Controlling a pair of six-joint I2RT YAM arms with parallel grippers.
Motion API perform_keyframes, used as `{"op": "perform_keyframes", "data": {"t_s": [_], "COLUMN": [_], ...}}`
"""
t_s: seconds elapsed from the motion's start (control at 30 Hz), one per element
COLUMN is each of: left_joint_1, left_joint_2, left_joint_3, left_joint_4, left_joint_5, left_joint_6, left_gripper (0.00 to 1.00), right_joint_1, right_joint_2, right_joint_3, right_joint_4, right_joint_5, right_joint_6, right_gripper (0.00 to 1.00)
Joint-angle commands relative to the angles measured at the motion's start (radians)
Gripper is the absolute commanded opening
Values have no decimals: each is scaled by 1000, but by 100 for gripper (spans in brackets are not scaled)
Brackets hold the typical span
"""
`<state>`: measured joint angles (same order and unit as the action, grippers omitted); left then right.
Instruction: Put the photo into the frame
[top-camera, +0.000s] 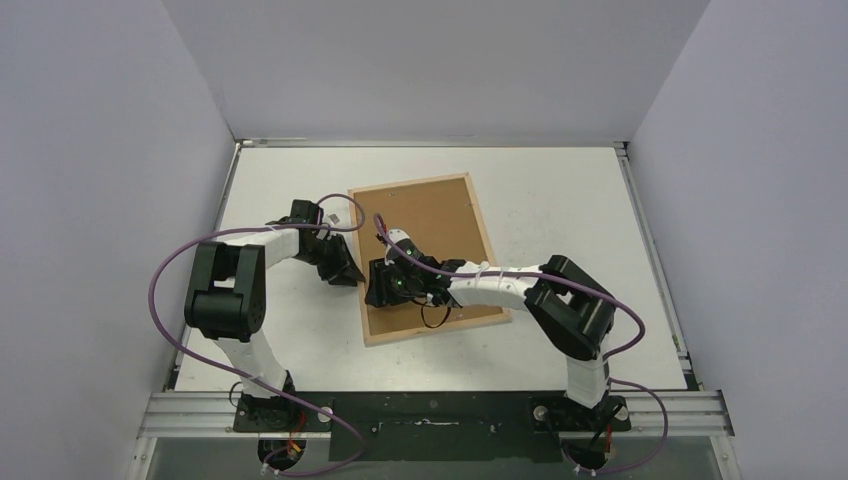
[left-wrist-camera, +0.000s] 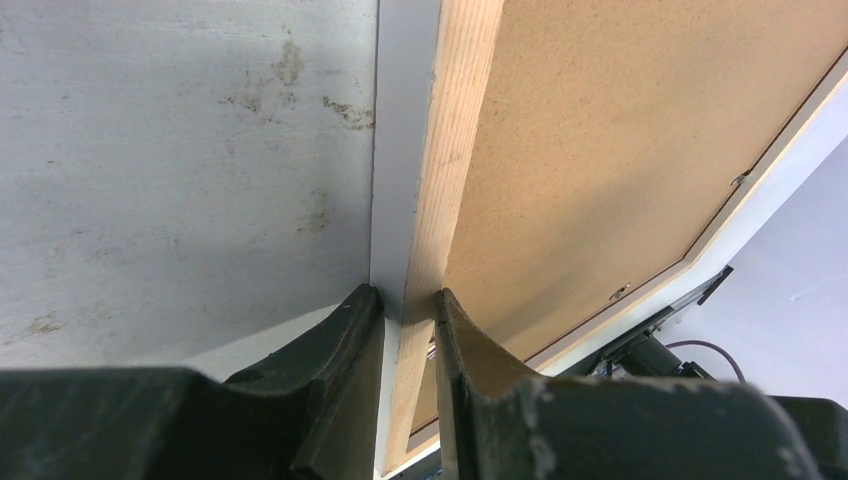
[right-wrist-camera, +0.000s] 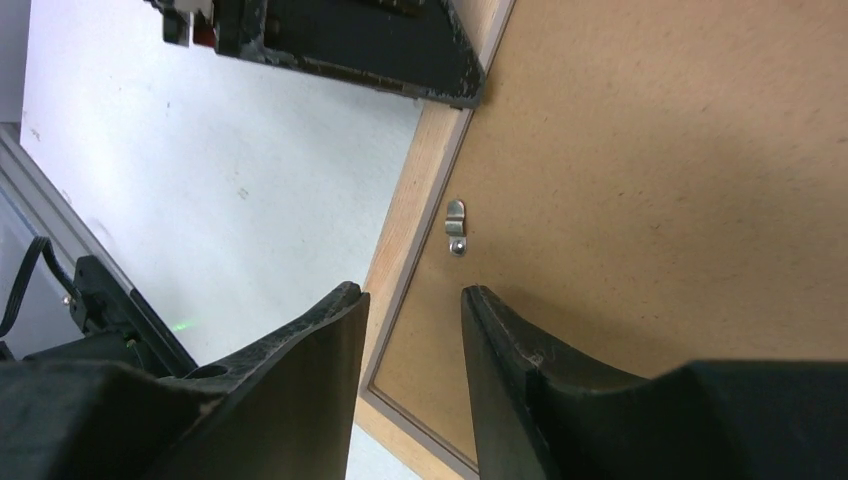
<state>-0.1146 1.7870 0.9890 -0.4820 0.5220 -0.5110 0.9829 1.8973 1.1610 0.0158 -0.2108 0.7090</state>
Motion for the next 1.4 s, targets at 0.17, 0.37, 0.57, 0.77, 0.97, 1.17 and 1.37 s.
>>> {"op": "perform_keyframes", "data": {"t_s": [0.17,0.37,0.57,0.77,0.97,1.17,1.37], "left_joint_1": [0,0,0,0,0,0,1], "left_joint_2": [-36,-21,-16,-8,-6,-5,-3], "left_joint_3": [28,37,42,44,40,40,39], "left_joint_4": [-46,-46,-50,-49,-43,-43,-42], "left_joint_5": [-21,-11,-8,-7,-6,-4,-4], "left_joint_6": [15,15,15,14,13,14,13], "left_gripper": [13,13,13,13,13,13,13], "right_joint_1": [6,7,7,10,13,13,13], "right_joint_2": [33,89,115,135,145,159,148], "right_joint_3": [85,123,121,99,70,71,53], "right_joint_4": [-33,-24,35,82,129,139,136], "right_joint_5": [67,63,41,-3,-47,-65,-62], "right_joint_6": [-48,-68,-66,-41,-30,-21,-20], "right_gripper": [42,48,48,46,46,45,45]}}
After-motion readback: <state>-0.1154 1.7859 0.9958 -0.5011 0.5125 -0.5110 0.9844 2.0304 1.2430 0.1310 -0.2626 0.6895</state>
